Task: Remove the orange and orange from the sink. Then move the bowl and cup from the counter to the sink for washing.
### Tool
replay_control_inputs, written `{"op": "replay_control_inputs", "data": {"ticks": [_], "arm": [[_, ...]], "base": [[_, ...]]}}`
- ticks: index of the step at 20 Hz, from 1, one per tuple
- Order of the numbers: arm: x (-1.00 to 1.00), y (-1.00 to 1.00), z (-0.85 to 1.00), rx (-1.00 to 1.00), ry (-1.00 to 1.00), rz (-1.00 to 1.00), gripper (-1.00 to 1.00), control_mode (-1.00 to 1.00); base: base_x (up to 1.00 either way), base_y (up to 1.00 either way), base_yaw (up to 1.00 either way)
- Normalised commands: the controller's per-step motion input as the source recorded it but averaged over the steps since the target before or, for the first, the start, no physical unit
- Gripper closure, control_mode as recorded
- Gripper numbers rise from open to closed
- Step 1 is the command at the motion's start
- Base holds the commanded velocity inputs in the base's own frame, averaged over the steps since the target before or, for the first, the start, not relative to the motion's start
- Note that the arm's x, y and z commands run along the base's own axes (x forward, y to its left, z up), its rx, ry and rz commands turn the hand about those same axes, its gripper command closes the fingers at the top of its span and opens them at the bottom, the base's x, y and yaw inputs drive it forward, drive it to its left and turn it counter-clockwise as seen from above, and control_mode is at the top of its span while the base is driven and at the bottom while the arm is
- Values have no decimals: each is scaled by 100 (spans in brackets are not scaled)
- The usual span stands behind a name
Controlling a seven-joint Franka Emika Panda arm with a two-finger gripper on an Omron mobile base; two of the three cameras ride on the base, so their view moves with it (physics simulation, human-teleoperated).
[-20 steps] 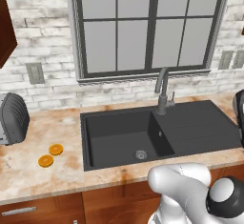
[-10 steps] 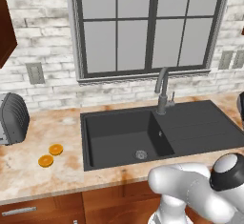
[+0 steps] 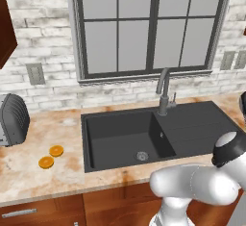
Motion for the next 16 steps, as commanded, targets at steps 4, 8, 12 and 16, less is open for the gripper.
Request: {"op": "replay_control_inputs", "data": {"ticks": [4,8,12,16], "arm": [[14,-35,-17,0,2,0,-100,-100],[9,-29,-13,0,0,3,-100,-100],[8,-27,-7,1,0,4,-100,-100],[14,-23,-13,0,0,3,-100,-100]], "base": [[0,0,0],[0,0,0],[0,0,0],[0,0,0]]}}
